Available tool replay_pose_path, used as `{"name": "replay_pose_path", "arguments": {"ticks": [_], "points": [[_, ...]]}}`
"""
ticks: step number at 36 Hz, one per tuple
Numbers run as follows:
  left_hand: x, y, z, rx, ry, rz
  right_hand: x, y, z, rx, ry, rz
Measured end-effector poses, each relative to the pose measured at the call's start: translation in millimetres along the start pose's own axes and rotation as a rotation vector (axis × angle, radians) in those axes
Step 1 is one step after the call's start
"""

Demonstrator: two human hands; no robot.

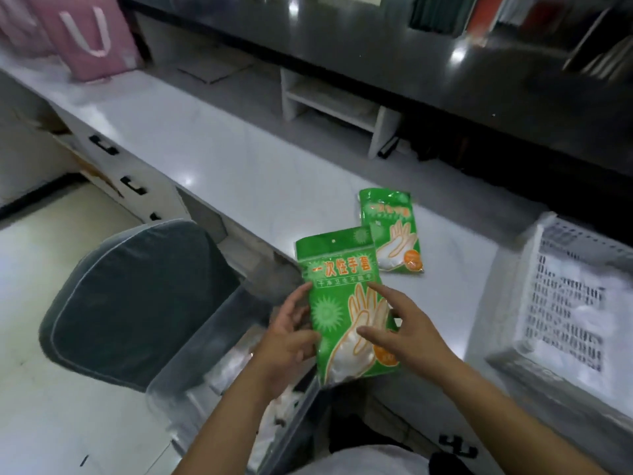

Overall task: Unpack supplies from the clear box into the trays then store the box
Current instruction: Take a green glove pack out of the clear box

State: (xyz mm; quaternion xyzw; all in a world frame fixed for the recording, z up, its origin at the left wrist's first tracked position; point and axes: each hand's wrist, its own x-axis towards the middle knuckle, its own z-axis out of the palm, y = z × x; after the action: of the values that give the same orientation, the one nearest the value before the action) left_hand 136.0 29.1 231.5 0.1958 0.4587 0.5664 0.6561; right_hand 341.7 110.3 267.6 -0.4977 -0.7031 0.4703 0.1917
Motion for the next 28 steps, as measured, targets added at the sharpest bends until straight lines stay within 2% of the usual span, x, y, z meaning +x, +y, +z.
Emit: {"name": "replay_pose_path", "arguments": {"ticks": [15,16,19,20,21,23,26,28], "points": [[213,57,110,0.537,0.014,0.075,171,44,-120,-0.142,0.161,0.051],[224,55,109,0.656,0.027,0.089,179,47,-122,-0.187,0.133,0.083],[243,41,96,1.405,-0.018,0.056,193,56,-119,-0.562,-0.071,0.262],[242,35,91,1.536,-0.041,0.032,193,59,-116,-0.633,-0.124,0.294],[241,29,87,1.563,-0.048,0.015,194,63,-114,-0.653,-0.151,0.299],[237,22,79,1.475,-0.028,0.02,197,69,-115,-0.65,-0.149,0.258],[235,24,76,1.252,-0.009,0.059,202,70,-117,-0.629,-0.087,0.178],[238,28,80,1.027,0.09,0.03,208,69,-113,-0.609,-0.025,0.112]]}}
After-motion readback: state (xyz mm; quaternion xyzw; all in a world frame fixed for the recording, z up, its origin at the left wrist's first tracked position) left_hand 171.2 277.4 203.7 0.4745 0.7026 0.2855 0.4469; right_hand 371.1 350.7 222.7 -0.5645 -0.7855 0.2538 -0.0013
